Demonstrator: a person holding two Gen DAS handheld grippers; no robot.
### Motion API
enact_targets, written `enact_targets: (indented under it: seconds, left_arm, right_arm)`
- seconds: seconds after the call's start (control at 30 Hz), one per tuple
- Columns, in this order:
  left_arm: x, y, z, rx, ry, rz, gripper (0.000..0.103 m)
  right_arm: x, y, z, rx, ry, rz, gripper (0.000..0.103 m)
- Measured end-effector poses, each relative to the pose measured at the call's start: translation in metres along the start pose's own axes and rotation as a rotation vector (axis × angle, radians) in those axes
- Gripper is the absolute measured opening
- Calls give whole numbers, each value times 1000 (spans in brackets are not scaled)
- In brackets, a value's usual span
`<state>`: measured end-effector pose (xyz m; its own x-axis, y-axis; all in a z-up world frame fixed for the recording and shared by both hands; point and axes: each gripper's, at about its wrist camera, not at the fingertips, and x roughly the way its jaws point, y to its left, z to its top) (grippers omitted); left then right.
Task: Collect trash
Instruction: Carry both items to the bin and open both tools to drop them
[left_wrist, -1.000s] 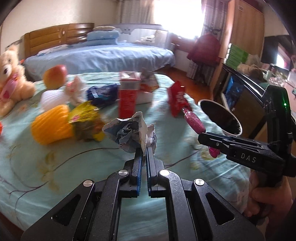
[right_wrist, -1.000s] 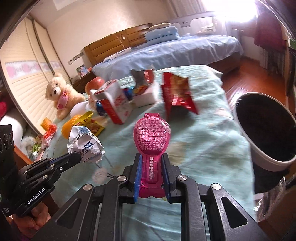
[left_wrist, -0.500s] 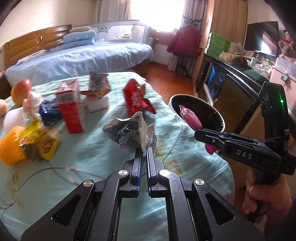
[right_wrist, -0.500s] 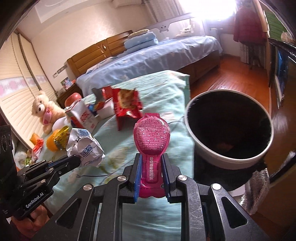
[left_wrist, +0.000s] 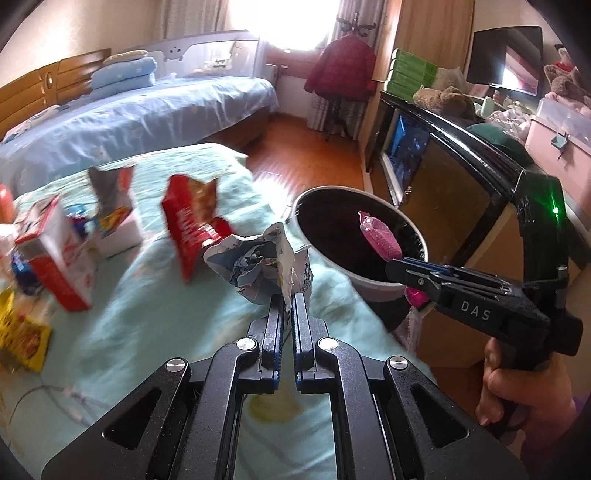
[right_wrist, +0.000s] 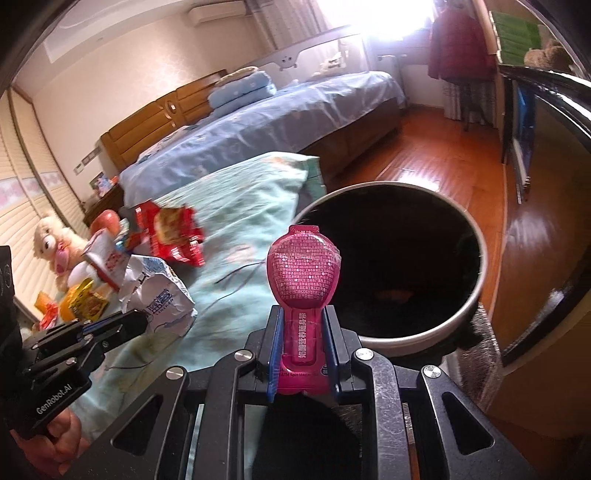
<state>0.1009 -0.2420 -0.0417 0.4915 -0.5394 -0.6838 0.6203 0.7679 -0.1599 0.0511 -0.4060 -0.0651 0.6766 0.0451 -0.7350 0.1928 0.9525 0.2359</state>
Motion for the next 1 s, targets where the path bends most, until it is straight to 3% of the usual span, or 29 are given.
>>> enact_targets:
  seconds: [0.37, 1.0]
  left_arm:
    - [33, -24, 28, 36, 38, -48, 4]
    - [84, -35, 61, 28, 113, -81, 4]
  right_arm:
    - [5, -42, 19, 36, -6, -67, 21]
    - [26, -73, 39, 47, 30, -82, 21]
